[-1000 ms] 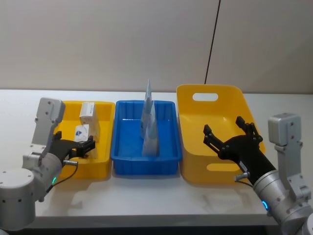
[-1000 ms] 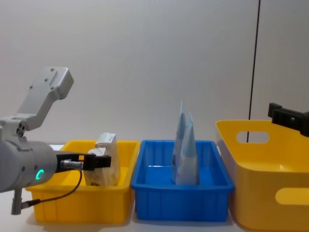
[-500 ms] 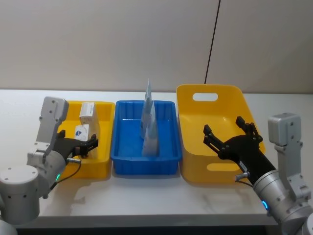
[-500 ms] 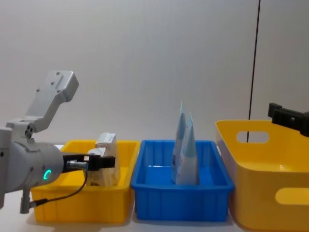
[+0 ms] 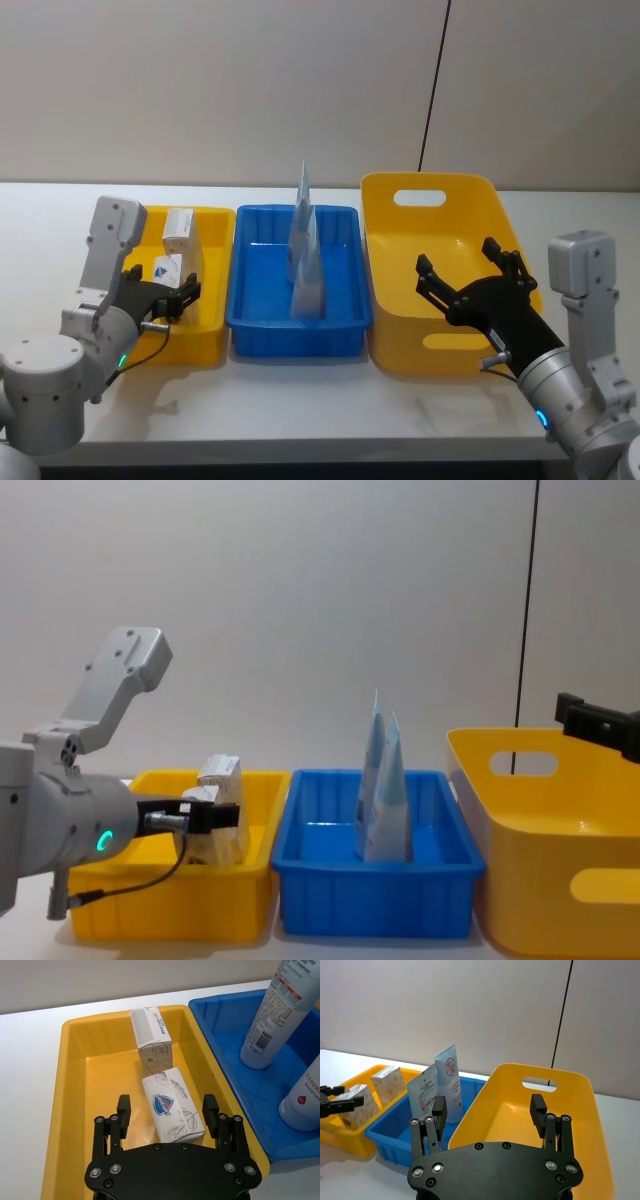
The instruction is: Bimanual collaborative sorting of washing and personal care products
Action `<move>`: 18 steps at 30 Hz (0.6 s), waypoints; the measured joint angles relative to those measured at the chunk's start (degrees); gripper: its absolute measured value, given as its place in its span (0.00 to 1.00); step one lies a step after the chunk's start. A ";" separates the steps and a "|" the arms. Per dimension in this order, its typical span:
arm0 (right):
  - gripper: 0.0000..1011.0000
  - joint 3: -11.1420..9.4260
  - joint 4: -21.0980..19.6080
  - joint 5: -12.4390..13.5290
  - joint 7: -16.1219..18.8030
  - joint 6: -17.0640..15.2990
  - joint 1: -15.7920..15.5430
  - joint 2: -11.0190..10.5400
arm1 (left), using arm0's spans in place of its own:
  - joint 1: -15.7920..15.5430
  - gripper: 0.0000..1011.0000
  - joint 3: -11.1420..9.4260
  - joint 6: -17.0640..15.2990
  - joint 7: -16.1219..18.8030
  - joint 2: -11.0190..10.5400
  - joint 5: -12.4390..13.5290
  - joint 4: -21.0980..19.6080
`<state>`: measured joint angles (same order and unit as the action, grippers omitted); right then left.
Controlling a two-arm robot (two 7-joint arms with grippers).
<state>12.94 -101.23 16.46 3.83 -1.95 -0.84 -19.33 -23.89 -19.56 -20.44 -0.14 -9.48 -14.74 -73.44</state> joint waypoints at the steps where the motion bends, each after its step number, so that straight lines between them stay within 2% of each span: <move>1: 0.99 0.00 0.00 0.00 0.00 0.00 0.00 0.00 | -0.03 0.83 -0.02 0.00 -0.03 0.02 0.06 0.06; 4: 0.99 0.00 0.00 0.00 0.00 0.00 0.00 0.00 | -0.10 0.78 -0.05 0.00 -0.08 0.06 0.15 0.14; 7: 0.99 0.00 0.00 0.00 0.00 0.00 0.00 0.00 | -0.15 0.66 -0.07 0.00 -0.12 0.07 0.23 0.20; 13: 0.99 0.00 0.00 0.00 0.00 0.00 0.00 0.00 | -0.20 0.50 -0.10 0.00 -0.16 0.10 0.31 0.29; 14: 0.99 0.00 0.00 0.00 0.00 0.00 0.00 0.00 | -0.21 0.44 -0.12 0.00 -0.18 0.11 0.33 0.31; 18: 0.99 0.00 0.00 0.00 0.00 0.00 0.00 0.00 | -0.23 0.39 -0.14 0.00 -0.20 0.12 0.37 0.33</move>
<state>12.94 -101.23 16.46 3.83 -1.95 -0.84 -19.33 -24.12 -19.70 -20.44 -0.34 -9.35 -14.37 -73.11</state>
